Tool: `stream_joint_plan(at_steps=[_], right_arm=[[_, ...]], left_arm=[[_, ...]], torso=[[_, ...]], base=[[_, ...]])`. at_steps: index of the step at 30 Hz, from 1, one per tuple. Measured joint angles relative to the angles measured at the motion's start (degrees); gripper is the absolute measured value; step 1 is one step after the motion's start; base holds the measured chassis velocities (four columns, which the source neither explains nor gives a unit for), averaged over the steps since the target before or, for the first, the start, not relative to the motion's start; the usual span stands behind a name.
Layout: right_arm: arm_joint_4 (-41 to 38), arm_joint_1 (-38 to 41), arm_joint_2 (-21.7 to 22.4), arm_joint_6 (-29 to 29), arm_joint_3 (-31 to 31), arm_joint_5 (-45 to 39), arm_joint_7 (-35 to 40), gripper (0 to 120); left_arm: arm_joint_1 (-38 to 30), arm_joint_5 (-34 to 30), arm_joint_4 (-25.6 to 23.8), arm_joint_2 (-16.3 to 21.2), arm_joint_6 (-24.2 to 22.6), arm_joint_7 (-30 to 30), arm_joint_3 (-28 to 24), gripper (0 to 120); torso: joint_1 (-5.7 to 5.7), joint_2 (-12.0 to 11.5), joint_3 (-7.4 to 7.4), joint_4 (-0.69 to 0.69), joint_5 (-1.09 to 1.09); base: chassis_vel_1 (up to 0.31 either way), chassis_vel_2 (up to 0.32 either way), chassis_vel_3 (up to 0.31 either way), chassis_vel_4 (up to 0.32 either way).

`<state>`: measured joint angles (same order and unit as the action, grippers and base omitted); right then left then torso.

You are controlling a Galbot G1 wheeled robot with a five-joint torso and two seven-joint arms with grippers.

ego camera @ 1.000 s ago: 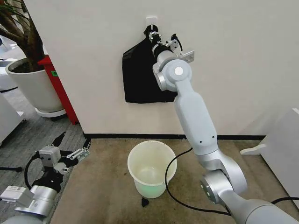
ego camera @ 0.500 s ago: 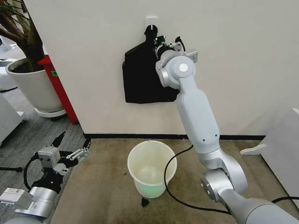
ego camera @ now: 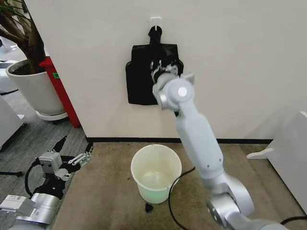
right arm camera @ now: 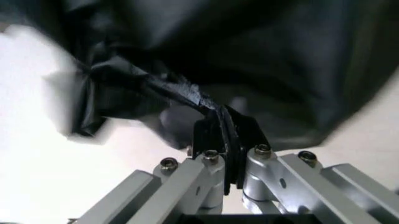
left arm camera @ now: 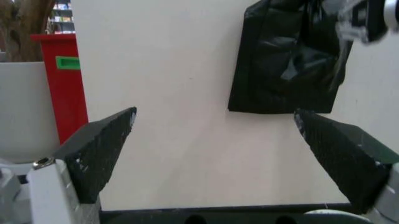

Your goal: Place the garbage bag over the trash bin.

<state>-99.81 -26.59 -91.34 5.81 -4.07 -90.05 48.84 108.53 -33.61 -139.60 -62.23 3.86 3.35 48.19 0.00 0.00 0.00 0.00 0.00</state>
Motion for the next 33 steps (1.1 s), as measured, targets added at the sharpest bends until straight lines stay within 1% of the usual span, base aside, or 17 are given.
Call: stream_joint_plan(at_steps=[2, 8, 10, 11, 15, 19, 23, 27, 30, 33], right_arm=[[-1.69, -3.25, 0.67, 0.04, 0.38, 0.54, 0.0, 0], [-4.97, -8.42, 2.05, 0.08, 0.89, 1.5, -0.08, 0], [-7.2, -11.91, 2.89, 0.09, 1.34, 2.05, -0.17, 0], [-7.2, -11.91, 2.89, 0.09, 1.34, 2.05, -0.17, 0], [-9.78, -15.99, 3.58, 0.03, 1.68, 2.98, -0.83, 0], [-10.61, -15.74, 4.03, -0.11, 1.83, 3.17, -1.4, 0], [-11.75, -12.63, 4.86, -0.23, 1.71, 3.0, -2.2, 0], [-12.81, -11.92, 5.68, -0.56, 1.75, 2.73, -2.21, 0], [-13.01, -13.65, 6.3, -1.16, 1.9, 3.26, -2.56, 0], [-13.07, -18.4, 7.05, -2.09, 2.0, 4.58, -3.49, 0]], left_arm=[[-0.04, 0.08, 0.1, -0.34, 0.14, -0.12, 0.0, 100], [-0.18, 0.46, 0.4, -1.0, 0.5, -0.54, -0.13, 100], [-0.4, 0.83, 0.62, -1.44, 0.73, -0.76, -0.44, 100], [-0.4, 0.83, 0.62, -1.44, 0.73, -0.76, -0.44, 100], [-0.57, 1.2, 0.78, -1.95, 0.96, -1.1, -0.78, 100], [-0.61, 1.31, 0.84, -1.99, 1.18, -1.23, -0.8, 100], [-0.62, 1.32, 0.82, -1.98, 1.31, -1.25, -0.6, 100], [-0.64, 1.29, 0.8, -1.98, 1.43, -1.25, -0.47, 100], [-0.89, 1.26, 0.87, -1.88, 1.45, -1.25, -0.49, 100], [-1.11, 1.25, 1.14, -1.86, 1.46, -1.39, -0.62, 100]], torso=[[0.0, 0.0, 0.0, 0.0, 0.0], [0.0, 0.01, -0.01, 0.0, 0.0], [0.0, 0.0, -0.01, -0.01, 0.0], [0.0, 0.0, -0.01, -0.01, 0.0], [0.0, 0.0, -0.01, 0.0, 0.0], [0.0, 0.0, 0.0, 0.0, 0.0], [0.0, 0.0, 0.0, 0.01, -0.01], [0.0, 0.01, 0.0, 0.0, -0.01], [0.0, 0.0, 0.0, 0.01, 0.0], [0.0, 0.0, 0.01, 0.0, 0.02]], base=[[0.0, 0.0, 0.0, 0.0], [0.0, 0.0, 0.0, 0.0], [0.0, 0.0, 0.0, 0.0], [0.0, 0.0, 0.0, 0.0], [0.0, 0.0, 0.0, 0.0], [0.0, 0.0, 0.0, 0.0], [0.0, 0.0, 0.0, 0.0], [0.0, 0.0, 0.0, 0.0], [0.0, 0.0, 0.0, 0.0], [0.0, 0.0, 0.0, 0.0]])
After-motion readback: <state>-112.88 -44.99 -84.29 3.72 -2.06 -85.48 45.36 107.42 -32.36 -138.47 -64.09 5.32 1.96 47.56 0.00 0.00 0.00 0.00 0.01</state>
